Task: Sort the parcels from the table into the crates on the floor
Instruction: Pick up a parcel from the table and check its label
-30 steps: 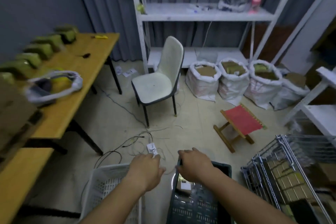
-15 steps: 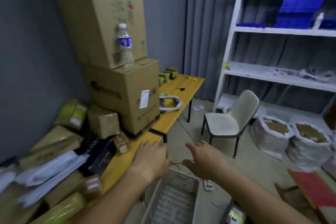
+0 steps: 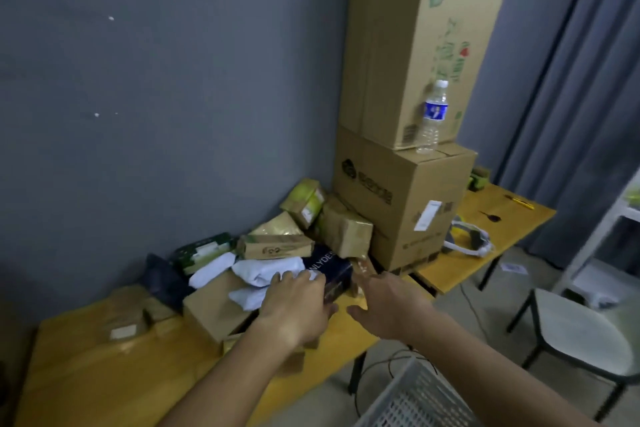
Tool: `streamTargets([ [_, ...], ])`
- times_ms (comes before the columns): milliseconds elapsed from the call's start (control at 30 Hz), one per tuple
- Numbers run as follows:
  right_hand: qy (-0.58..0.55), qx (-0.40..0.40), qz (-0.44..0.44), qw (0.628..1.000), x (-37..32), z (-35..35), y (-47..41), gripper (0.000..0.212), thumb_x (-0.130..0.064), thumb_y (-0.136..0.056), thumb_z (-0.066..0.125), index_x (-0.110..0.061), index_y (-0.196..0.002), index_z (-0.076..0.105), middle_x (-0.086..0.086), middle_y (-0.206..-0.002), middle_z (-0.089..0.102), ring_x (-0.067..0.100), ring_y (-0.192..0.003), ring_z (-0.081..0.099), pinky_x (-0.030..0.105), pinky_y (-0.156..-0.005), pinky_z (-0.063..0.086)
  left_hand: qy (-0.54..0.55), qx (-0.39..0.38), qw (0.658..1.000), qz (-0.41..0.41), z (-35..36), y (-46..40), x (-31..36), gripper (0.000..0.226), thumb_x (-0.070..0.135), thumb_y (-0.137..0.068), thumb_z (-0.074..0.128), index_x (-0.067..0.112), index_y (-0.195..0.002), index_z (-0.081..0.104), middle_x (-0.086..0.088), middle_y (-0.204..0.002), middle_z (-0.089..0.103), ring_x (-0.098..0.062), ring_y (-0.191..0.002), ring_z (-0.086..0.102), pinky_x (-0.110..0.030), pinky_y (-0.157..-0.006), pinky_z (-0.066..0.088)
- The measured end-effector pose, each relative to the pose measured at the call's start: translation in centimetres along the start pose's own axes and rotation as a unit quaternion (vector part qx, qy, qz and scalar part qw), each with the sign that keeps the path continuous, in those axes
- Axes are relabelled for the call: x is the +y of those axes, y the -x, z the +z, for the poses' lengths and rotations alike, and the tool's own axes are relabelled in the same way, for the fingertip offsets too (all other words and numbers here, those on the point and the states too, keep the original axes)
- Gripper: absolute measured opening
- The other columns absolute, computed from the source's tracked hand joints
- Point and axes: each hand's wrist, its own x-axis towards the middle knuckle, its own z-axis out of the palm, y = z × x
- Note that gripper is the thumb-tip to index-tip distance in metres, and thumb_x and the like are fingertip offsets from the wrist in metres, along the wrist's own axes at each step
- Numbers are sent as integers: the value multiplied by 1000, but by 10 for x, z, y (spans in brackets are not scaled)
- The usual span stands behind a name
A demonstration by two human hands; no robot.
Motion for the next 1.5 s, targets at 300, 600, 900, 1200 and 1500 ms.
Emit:
streamTargets([
  [300,-15,9,-69,997,3,2,-86,47,-50,-96,48,-23,-135,50,3,-123,64,28,-120,56,40,-94,50,-30,-21,995,-97,7,-47,-48,49,54,-94,45,23,-131,53,-6,-131,60,-31,-118,56,-44,-97,42],
  [600,-31,-17,-120,992,9,0,-161,55,-50,-101,47,-20,-147,42,5,-133,61,27,-121,57,36,-87,50,-12,-18,989,-146,27,-83,-101,47,58,-96,42,23,-125,57,-2,-124,62,-26,-111,59,-40,-91,49],
  [900,-46,-46,-117,991,-53,25,-247,60,-51,-98,50,-22,-150,41,3,-141,58,26,-128,54,38,-100,50,-22,-50,987,-150,76,-109,-218,42,51,-93,44,27,-126,54,-2,-115,64,-27,-104,63,-38,-84,48],
  [1200,-37,-83,-73,993,-103,44,-306,67,-54,-98,51,-24,-155,34,4,-152,49,27,-138,47,41,-109,44,-5,-124,990,-64,154,-172,-265,48,35,-95,43,22,-141,46,-9,-144,51,-29,-127,51,-42,-108,38],
  [1500,-33,-109,-3,993,-84,56,-314,59,-50,-101,49,-20,-151,38,4,-147,53,23,-131,53,37,-104,49,-75,-76,994,-11,184,-217,-226,28,24,-77,77,18,-103,68,-15,-104,67,-33,-93,67,-46,-83,54],
])
